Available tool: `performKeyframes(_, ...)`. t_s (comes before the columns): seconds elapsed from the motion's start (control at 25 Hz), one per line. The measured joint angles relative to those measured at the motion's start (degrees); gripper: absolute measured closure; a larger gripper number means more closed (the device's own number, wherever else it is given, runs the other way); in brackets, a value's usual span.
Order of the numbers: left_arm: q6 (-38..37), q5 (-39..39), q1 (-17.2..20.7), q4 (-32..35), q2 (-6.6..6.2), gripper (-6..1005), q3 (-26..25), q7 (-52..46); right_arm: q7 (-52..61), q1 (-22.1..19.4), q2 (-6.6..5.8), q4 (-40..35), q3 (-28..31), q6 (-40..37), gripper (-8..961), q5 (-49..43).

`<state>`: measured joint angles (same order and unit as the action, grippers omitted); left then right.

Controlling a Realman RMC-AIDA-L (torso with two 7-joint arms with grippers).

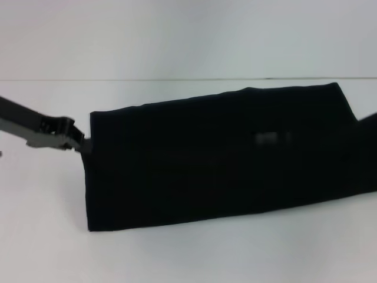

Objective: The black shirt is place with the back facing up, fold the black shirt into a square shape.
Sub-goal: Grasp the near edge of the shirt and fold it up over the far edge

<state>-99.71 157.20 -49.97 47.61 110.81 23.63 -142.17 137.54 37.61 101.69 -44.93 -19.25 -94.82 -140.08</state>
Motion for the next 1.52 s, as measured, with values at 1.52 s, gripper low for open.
performKeyframes(1.52, 40.73, -2.08, -2.13, -9.01, 4.75, 971, 12.43, -11.83, 3.18, 9.89, 9.97, 16.07, -12.13, 55.93, 863, -0.05)
